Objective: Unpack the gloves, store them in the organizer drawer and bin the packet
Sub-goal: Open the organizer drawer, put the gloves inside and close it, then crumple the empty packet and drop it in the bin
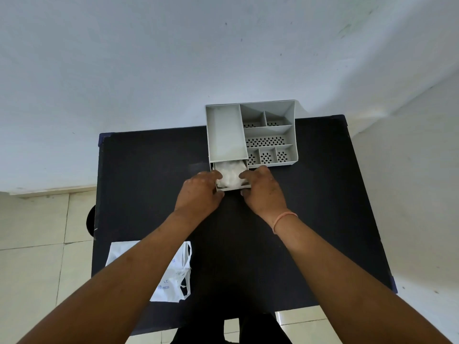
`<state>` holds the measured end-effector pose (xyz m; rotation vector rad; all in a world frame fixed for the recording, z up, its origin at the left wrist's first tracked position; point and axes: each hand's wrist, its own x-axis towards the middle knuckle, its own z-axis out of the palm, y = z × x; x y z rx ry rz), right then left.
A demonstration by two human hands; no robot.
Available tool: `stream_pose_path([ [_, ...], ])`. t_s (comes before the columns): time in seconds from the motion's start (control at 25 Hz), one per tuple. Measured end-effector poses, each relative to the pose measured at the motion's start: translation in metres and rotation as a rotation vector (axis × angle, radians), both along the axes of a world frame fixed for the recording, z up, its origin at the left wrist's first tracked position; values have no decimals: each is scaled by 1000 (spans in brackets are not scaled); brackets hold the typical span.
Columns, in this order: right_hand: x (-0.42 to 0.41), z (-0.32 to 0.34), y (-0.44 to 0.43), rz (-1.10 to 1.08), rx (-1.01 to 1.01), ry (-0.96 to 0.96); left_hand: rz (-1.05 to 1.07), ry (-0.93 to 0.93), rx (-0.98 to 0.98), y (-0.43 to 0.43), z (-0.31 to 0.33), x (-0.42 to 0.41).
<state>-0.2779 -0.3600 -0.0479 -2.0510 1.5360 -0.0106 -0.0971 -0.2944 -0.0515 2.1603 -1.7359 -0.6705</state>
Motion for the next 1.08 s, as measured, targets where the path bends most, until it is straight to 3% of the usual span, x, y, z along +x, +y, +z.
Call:
stream_pose_path([
  [0.12,10,1,-14,-322,69,-239,224,172,-14,-6,2,4],
  [0.36,36,-1,-24,-800,372,-474,464,410,95,-23,1,4],
  [0.56,42,14,-33,-1136,641,-841,948,944,134,-29,4,5],
  [0.8,54,22,-47,-1272,753,-1021,1238,1435,133,-46,21,9],
  [0.96,57,24,-46,-1270,754,-1006,1257,1525,174,-45,21,13],
  [1.08,56,27,-30,-1201,775,-914,1242,1472,189,-30,19,20],
])
